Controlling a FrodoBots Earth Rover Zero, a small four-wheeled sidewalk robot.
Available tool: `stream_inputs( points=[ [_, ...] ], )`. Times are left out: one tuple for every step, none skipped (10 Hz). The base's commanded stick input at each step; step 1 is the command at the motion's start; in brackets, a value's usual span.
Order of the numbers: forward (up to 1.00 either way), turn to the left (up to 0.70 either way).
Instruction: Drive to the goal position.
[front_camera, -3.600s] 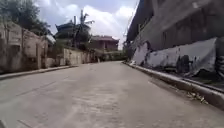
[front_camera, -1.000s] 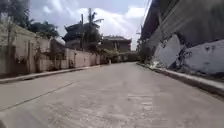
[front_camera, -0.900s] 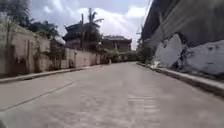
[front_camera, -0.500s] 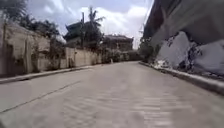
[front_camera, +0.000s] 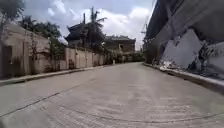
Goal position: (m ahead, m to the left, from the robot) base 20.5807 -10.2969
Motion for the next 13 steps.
stream_inputs(
  points=[
    [1.00, 0.00],
    [1.00, 0.00],
    [1.00, 0.00],
    [1.00, 0.00],
    [1.00, 0.00],
    [1.00, 0.00],
    [1.00, 0.00],
    [1.00, 0.00],
    [1.00, 0.00],
    [1.00, 0.00],
    [1.00, 0.00],
    [1.00, 0.00],
    [1.00, 0.00]
  ],
)
